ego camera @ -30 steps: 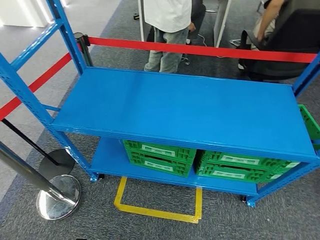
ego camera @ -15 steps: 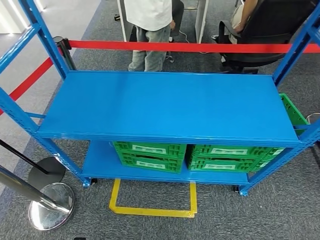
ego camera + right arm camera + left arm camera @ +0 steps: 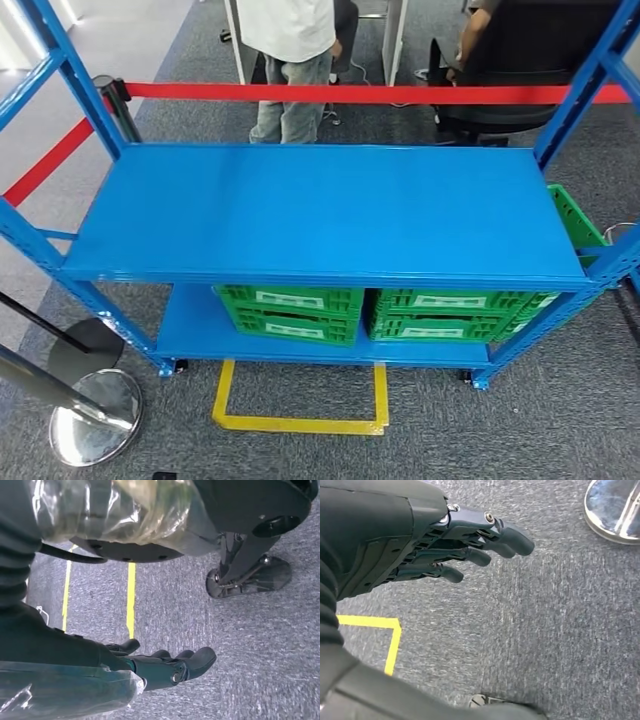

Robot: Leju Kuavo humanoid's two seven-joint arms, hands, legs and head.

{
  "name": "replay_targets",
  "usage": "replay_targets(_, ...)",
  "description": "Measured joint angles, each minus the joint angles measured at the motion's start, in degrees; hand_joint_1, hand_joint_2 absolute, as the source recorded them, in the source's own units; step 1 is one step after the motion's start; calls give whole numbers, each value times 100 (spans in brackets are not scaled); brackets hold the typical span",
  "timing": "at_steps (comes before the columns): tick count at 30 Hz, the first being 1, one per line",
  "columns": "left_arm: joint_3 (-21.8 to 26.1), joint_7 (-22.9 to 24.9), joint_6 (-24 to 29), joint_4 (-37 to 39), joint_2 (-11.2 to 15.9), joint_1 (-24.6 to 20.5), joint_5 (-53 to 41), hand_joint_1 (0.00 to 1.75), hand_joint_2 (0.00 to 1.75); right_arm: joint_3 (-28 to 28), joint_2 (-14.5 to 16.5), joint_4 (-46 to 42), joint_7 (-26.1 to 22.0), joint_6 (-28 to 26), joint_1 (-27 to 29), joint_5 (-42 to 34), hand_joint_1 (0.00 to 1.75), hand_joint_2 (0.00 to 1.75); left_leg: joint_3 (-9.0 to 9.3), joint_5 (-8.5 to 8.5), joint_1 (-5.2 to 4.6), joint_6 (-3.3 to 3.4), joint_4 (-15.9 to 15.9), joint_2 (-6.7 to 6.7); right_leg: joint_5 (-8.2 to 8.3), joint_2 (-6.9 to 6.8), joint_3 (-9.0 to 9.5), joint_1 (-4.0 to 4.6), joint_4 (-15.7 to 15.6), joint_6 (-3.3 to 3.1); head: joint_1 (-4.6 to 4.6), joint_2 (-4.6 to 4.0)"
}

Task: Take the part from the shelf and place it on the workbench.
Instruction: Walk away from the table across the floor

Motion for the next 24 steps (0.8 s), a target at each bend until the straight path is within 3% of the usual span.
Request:
replay_targets(2, -48, 37, -63, -2, 11, 37, 49, 0, 87, 145, -15, -20, -13, 48, 21, -182, 0, 175, 4, 11, 8, 32, -37, 7, -14, -3, -16, -11, 7, 57, 0, 0)
replay_targets(4, -137, 113, -159, -14, 36, 62, 137, 0, 0, 369, -43, -43, -15, 84, 59, -442, 0, 175, 19, 33, 34, 85, -77, 20, -200, -7, -147, -25, 271, 114, 25, 0)
replay_targets(7, -296, 250, -300, -69, 74, 60, 270, 0, 0, 702, -101, -51, -16, 129, 156, -853, 0, 175, 20, 31, 42, 126, -84, 32, -677, -12, -650, -60, 1284, 182, 51, 0)
replay_targets(8, -360, 297, -345, -101, 87, 57, 313, 0, 0, 822, -128, -52, -17, 137, 201, -985, 0, 175, 21, 27, 42, 131, -84, 36, -721, -13, -758, -74, 1493, 211, 48, 0)
replay_targets(9, -420, 343, -386, -139, 99, 52, 359, 0, 0, 943, -155, -53, -15, 147, 255, -1109, 0, 175, 25, 22, 46, 136, -82, 39, -662, -14, -774, -96, 1511, 247, 51, 0)
replay_targets(10, -481, 390, -431, -186, 112, 44, 405, 0, 0, 1065, -180, -52, -12, 157, 312, -1238, 0, 175, 32, 16, 54, 135, -77, 36, -506, -16, -678, -130, 1312, 293, 49, 0)
replay_targets(12, -597, 487, -524, -296, 151, 27, 500, 0, 0, 1298, -220, -48, -5, 187, 416, -1512, 0, 175, 37, -15, 56, 92, -36, 23, -161, -25, -307, -206, 574, 421, 56, 0)
replay_targets(14, -718, 585, -614, -393, 208, 13, 594, 0, 0, 1537, -244, -39, -4, 221, 489, -1784, 0, 175, 12, -64, 32, 39, 42, 16, -30, -3, -59, -242, 110, 378, 56, 0)
replay_targets(16, -844, 687, -707, -458, 255, 12, 692, 0, 0, 1796, -270, -36, -3, 245, 555, -2066, 0, 175, -2, -73, 18, 26, 69, 16, -41, 24, -27, -228, 72, 252, 34, 0)
replay_targets(24, -1405, 1111, -1096, -580, 361, 164, 1105, 0, 0, 2892, -464, -160, 14, 353, 710, -3244, 0, 175, 23, -38, 73, -68, 7, 12, -67, 22, -32, -160, 81, 193, 22, 0)
